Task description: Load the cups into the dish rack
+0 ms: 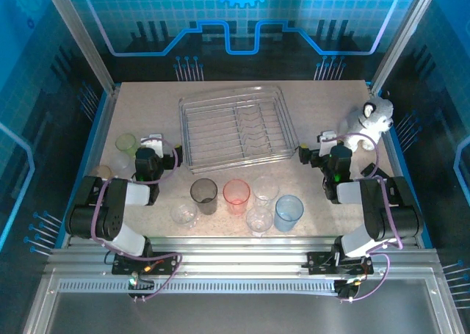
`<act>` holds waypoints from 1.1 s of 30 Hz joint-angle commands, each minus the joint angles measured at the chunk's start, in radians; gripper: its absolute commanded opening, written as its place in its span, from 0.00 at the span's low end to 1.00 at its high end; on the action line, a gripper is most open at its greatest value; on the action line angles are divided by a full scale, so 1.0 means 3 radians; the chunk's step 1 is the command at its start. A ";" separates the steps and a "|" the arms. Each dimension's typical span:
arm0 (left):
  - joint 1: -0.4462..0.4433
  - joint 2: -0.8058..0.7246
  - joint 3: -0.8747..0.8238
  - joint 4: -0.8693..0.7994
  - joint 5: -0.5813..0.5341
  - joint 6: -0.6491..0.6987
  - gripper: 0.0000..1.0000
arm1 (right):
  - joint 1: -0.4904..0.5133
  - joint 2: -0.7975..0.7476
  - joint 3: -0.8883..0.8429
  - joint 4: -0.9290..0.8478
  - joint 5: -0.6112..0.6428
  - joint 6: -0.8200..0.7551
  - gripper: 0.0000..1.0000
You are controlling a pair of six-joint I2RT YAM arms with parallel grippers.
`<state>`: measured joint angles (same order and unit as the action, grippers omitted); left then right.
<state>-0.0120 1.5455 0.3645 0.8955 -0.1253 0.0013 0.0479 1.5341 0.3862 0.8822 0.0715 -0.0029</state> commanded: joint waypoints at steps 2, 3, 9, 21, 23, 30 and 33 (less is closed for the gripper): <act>0.0030 0.0006 0.0083 0.0017 0.0177 -0.0012 0.99 | -0.0037 0.0004 0.0042 -0.0006 -0.0194 0.0020 1.00; 0.0032 0.0002 0.0083 0.0020 0.0174 -0.0011 1.00 | -0.0037 0.0002 0.0044 -0.0006 -0.0193 0.0020 1.00; 0.0030 0.0003 0.0082 0.0020 0.0166 -0.0006 0.99 | 0.0052 -0.0036 0.0030 -0.0004 0.0040 -0.0007 1.00; -0.0247 -0.1082 0.0034 -0.0585 -0.0933 -0.0025 0.99 | 0.0414 -0.1241 0.0083 -0.1092 0.0660 -0.0035 0.95; -0.0251 -0.1401 0.0073 -0.0864 -0.1209 -0.0145 0.99 | 0.0424 -0.1520 0.0283 -0.1688 0.0656 0.0199 0.94; -0.0258 -0.2252 0.0798 -0.2906 -0.1816 -0.0835 1.00 | 0.0445 -0.2210 0.1095 -0.3723 -0.0006 0.0902 0.91; -0.0262 -0.2438 0.1079 -0.3548 -0.1605 -0.1018 0.99 | 0.0454 -0.2384 0.1375 -0.4484 -0.0415 0.1168 0.88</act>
<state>-0.0856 0.8551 0.6254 0.1326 -0.5850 -0.2077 0.1696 0.8551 0.7368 -0.1017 0.0937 0.2268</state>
